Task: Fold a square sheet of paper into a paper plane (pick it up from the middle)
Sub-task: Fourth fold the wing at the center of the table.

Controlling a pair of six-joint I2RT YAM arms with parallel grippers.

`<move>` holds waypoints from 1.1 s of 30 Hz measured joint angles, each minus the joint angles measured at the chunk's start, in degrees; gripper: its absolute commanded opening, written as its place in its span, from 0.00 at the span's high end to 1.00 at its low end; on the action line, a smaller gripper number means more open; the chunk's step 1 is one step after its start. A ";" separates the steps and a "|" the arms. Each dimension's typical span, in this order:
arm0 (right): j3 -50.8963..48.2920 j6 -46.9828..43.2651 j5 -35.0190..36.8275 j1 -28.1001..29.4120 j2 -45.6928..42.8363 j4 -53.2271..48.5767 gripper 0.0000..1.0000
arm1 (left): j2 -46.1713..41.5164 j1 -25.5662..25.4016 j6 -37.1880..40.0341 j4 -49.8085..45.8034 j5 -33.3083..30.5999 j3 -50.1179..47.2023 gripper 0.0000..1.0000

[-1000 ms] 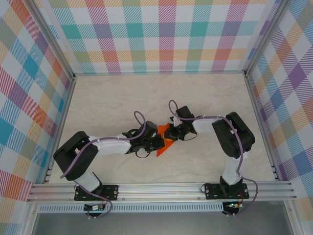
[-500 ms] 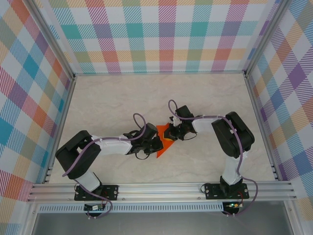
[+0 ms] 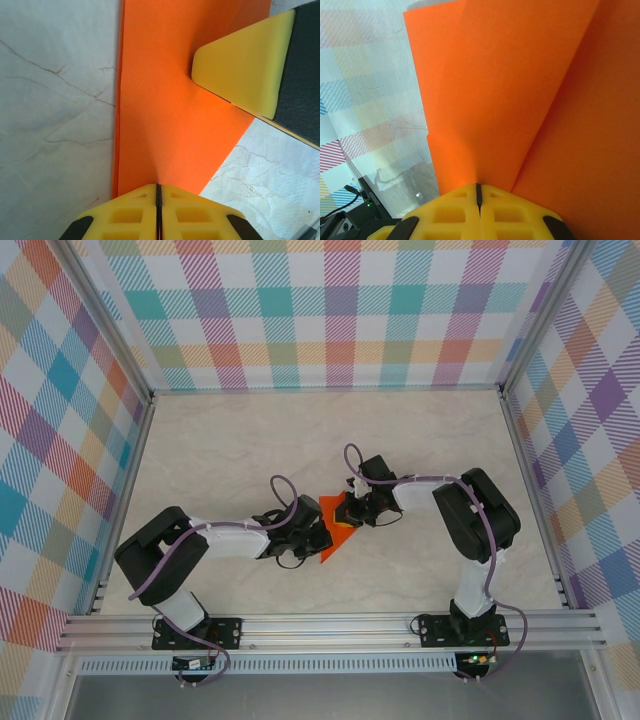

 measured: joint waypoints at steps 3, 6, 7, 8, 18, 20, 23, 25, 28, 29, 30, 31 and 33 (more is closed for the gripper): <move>0.00 0.00 -0.02 0.00 0.04 0.00 1.00 | 0.00 -0.04 -0.02 -0.07 -0.28 0.00 0.91; 0.07 0.00 -0.02 0.00 0.09 -0.07 1.00 | 0.00 -0.09 -0.22 0.00 -0.35 -0.09 0.91; 0.11 0.00 -0.02 0.00 0.09 -0.13 1.00 | 0.00 -0.11 -0.26 0.00 -0.37 -0.15 0.91; 0.11 0.00 -0.02 0.00 0.11 -0.17 1.00 | 0.00 -0.11 -0.44 -0.02 -0.37 -0.26 0.91; 0.37 0.00 -0.24 -0.07 0.31 -0.48 1.00 | 0.00 -0.20 -1.07 -0.24 -0.26 -0.31 0.90; 0.39 0.00 -0.24 -0.04 0.31 -0.48 1.00 | -0.13 -0.20 -1.07 -0.20 -0.02 -0.31 0.90; 0.44 0.00 -0.22 -0.04 0.33 -0.55 1.00 | -1.31 -0.33 -1.09 -0.37 0.52 -0.52 0.89; 0.50 0.00 -0.24 -0.04 0.35 -0.66 1.00 | -2.47 -0.52 -1.25 -0.22 0.98 -1.11 0.89; 0.70 0.00 -0.44 -0.07 0.59 -0.74 1.00 | -3.63 -0.79 -1.73 0.57 1.88 -2.64 0.88; 0.76 0.00 -0.48 -0.07 0.63 -0.72 1.00 | -3.67 -0.90 -1.95 0.98 2.10 -3.23 0.88; 0.81 0.00 -0.50 -0.04 0.68 -0.72 1.00 | -3.67 -0.96 -2.16 1.09 2.29 -3.61 0.88; 0.81 0.00 -0.57 -0.07 0.68 -0.72 1.00 | -3.67 -1.03 -2.36 1.14 2.43 -3.87 0.88; 0.81 0.00 -0.59 -0.07 0.70 -0.74 1.00 | -3.67 -1.07 -2.80 1.22 2.60 -4.22 0.88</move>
